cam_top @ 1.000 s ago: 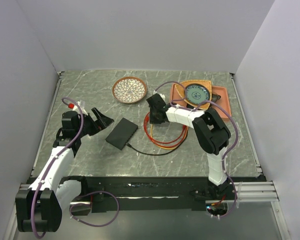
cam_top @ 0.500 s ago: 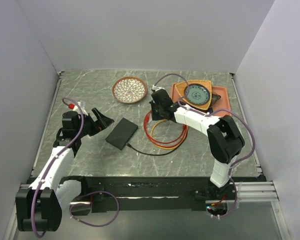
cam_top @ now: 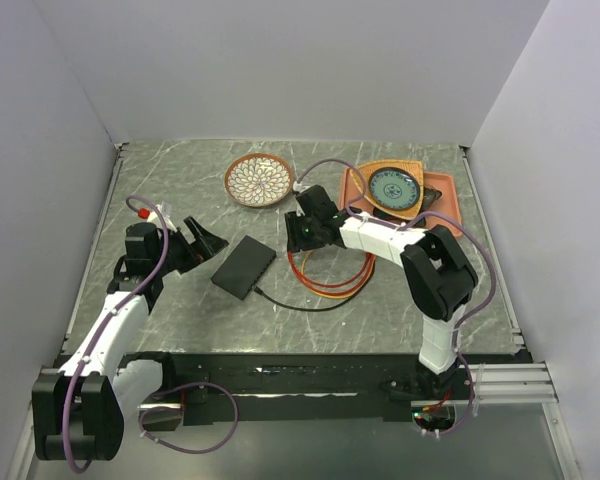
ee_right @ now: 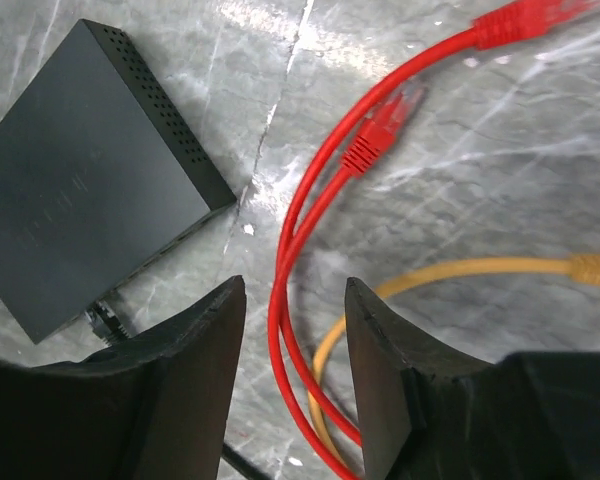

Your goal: Insert the plug into the switch port

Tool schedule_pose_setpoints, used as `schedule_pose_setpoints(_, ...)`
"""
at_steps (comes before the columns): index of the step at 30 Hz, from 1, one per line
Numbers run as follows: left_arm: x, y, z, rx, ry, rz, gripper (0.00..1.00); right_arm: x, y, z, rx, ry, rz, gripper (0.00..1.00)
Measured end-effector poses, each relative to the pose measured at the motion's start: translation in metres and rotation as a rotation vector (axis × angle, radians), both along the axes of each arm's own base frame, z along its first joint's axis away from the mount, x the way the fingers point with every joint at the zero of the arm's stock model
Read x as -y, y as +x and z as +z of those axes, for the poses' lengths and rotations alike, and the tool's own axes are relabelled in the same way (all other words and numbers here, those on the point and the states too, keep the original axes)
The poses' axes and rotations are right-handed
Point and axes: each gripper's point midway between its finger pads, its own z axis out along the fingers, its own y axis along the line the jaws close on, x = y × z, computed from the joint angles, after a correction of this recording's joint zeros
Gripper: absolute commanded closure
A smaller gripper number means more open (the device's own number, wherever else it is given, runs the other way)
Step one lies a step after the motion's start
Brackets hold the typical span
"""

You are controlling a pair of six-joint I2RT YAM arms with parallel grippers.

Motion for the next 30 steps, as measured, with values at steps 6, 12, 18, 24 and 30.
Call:
schedule_pose_setpoints(6, 0.0, 0.0, -0.001, -0.003, -0.001, -0.002, 0.04, -0.012, -0.001, -0.017, -0.036, -0.007, 0.015, 0.47)
schedule_pose_setpoints(12, 0.001, 0.0, -0.002, -0.007, -0.004, -0.007, 0.04, -0.022, -0.003, -0.028, -0.052, -0.04, 0.021, 0.59)
schedule_pose_setpoints(18, 0.001, 0.0, -0.002, -0.008, -0.004, -0.007, 0.04, -0.02, -0.005, -0.03, -0.062, -0.056, 0.003, 1.0)
schedule_pose_setpoints(24, 0.001, 0.0, -0.002, -0.007, -0.004, -0.007, 0.04, -0.019, -0.001, -0.027, -0.048, -0.066, -0.011, 1.0)
schedule_pose_setpoints(30, 0.002, -0.001, -0.002, -0.008, -0.006, -0.01, 0.04, -0.012, 0.001, -0.008, -0.003, -0.073, -0.013, 1.0)
